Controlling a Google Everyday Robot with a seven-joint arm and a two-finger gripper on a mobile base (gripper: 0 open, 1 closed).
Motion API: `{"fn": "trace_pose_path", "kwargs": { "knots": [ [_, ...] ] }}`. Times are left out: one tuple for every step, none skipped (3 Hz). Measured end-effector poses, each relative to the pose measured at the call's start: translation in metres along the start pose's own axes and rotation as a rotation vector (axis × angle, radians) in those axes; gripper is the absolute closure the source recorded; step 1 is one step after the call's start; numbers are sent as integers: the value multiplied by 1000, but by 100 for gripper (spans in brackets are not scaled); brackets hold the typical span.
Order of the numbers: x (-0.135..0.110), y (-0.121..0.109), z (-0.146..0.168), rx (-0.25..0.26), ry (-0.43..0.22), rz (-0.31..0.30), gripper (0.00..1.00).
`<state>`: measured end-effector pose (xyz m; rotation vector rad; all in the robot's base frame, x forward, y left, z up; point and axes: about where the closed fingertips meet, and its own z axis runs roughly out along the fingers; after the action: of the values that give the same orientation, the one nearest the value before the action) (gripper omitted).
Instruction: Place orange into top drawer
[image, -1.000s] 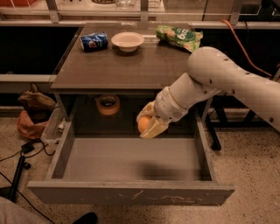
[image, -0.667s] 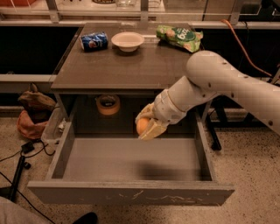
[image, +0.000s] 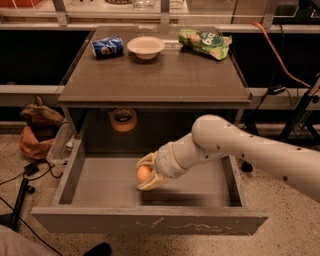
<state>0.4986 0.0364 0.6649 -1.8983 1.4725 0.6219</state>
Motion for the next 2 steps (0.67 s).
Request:
{"fn": "trace_pose_path", "kwargs": {
  "knots": [
    [3, -8, 38, 72, 23, -27, 100],
    [6, -24, 60, 155, 78, -25, 100]
  ]
}}
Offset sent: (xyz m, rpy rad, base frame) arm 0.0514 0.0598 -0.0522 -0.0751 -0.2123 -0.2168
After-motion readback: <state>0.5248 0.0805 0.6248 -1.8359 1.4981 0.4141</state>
